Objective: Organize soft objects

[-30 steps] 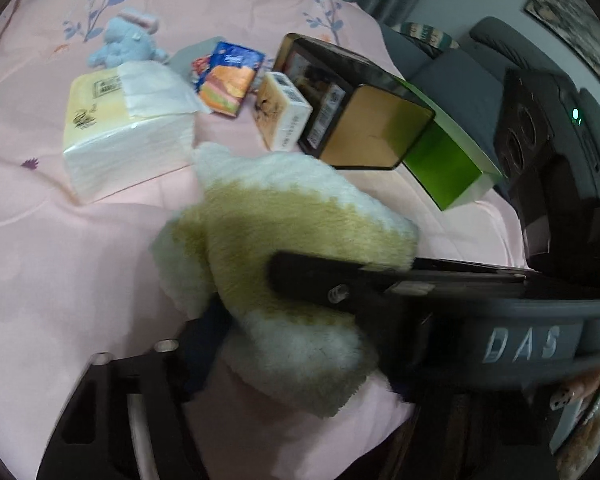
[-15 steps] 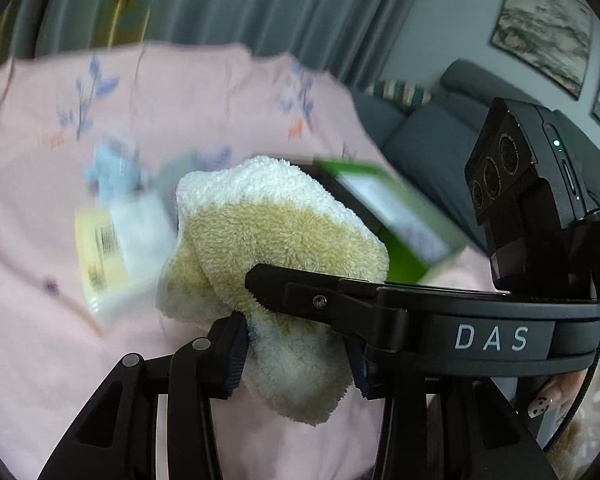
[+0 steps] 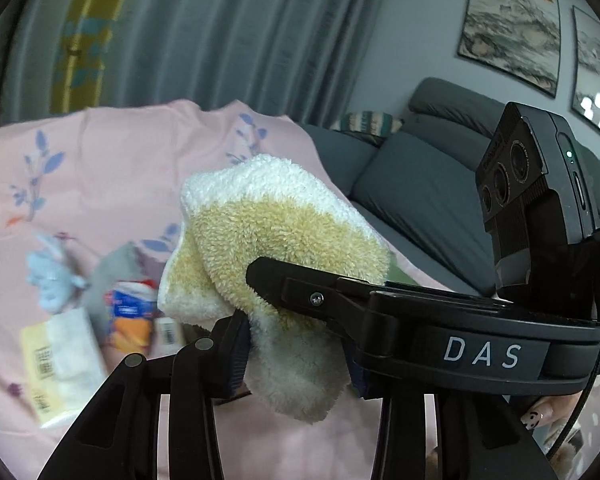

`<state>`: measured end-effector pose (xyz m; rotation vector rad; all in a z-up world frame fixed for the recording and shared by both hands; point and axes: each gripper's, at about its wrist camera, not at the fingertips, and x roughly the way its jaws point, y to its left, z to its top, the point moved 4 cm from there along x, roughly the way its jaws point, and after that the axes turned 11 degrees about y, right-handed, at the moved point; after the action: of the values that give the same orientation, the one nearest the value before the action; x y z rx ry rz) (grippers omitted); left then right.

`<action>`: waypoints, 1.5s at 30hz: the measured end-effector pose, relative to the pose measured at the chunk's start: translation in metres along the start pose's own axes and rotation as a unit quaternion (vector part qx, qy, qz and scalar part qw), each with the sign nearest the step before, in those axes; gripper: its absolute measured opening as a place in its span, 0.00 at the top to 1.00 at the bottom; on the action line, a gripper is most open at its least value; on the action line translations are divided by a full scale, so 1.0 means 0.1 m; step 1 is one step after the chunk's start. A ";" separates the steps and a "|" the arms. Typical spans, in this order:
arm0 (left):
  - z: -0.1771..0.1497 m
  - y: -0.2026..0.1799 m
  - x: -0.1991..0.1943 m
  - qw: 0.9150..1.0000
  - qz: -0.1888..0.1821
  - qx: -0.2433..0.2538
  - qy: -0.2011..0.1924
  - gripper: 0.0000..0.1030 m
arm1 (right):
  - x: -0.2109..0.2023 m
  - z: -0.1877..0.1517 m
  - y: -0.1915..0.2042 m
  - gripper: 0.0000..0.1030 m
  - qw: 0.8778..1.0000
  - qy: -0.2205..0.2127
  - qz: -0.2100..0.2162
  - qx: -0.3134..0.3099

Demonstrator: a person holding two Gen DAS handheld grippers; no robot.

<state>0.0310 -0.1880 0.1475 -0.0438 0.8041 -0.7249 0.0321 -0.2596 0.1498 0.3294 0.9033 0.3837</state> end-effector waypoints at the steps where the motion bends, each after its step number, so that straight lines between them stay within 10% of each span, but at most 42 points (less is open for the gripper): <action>1: 0.03 -0.05 0.08 1.000 -0.007 0.005 0.004 0.61 | -0.04 0.00 -0.11 0.59 1.000 -0.001 -0.007 0.007; 24: 0.20 -1.20 1.35 0.988 -0.090 0.087 0.093 0.64 | -0.78 -0.31 -1.74 0.64 0.966 -0.099 -0.096 0.218; 45: 0.14 -1.25 1.77 0.981 -0.108 0.075 0.140 0.64 | -0.77 -0.42 -2.13 0.65 0.943 -0.090 -0.133 0.293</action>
<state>0.0514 -0.3939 0.0815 0.1107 1.0203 -1.0112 -0.0066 -0.4778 0.0872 0.7670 0.8541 -0.1760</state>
